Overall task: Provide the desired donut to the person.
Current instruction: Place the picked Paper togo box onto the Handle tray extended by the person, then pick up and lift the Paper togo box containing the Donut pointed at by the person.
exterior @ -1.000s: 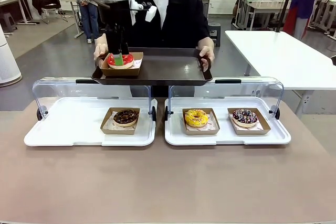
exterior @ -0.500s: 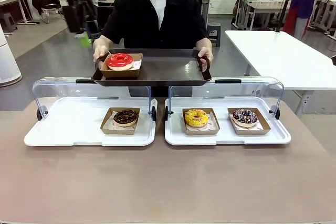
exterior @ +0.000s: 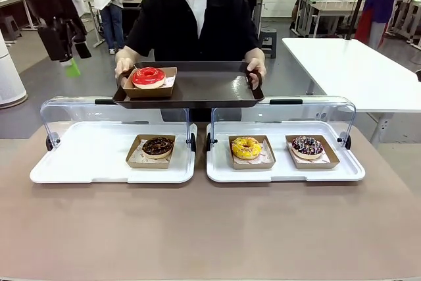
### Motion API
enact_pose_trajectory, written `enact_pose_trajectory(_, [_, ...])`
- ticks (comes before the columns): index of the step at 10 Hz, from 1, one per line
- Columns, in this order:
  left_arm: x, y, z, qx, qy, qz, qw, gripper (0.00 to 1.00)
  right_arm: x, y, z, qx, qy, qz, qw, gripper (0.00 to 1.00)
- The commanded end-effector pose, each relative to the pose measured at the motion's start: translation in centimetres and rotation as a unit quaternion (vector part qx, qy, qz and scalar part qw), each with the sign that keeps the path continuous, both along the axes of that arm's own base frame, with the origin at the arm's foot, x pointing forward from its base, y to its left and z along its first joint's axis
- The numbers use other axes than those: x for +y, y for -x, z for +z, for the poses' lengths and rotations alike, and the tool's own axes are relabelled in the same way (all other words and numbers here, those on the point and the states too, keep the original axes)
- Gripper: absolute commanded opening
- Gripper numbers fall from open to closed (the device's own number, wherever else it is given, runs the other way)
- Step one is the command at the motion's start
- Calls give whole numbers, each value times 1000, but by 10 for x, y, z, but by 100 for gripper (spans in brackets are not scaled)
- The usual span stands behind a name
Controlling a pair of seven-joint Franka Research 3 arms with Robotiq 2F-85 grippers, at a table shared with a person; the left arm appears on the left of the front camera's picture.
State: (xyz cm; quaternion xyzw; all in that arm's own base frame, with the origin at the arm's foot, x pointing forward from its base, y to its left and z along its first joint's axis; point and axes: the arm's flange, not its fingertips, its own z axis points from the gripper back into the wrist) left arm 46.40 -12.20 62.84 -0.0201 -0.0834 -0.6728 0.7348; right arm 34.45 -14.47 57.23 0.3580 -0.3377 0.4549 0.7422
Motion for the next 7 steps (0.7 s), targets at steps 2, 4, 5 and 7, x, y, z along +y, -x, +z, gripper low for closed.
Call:
enact_pose_trajectory(2, [6, 5, -11, 3, 18, 12, 1000, 100, 1, -3, 0, -9, -14, 3, 1000, 100])
enact_pose_trajectory(4, [5, 0, -6, 5, 1, 5, 1000, 100, 1, -3, 0, -9, -14, 3, 1000, 100])
enact_pose_trajectory(5, [5, 0, -6, 5, 1, 5, 1000, 100, 1, -3, 0, -9, -14, 3, 1000, 100])
enact_pose_trajectory(7, [5, 0, -6, 5, 1, 5, 1000, 100, 1, -3, 0, -9, -14, 3, 1000, 100])
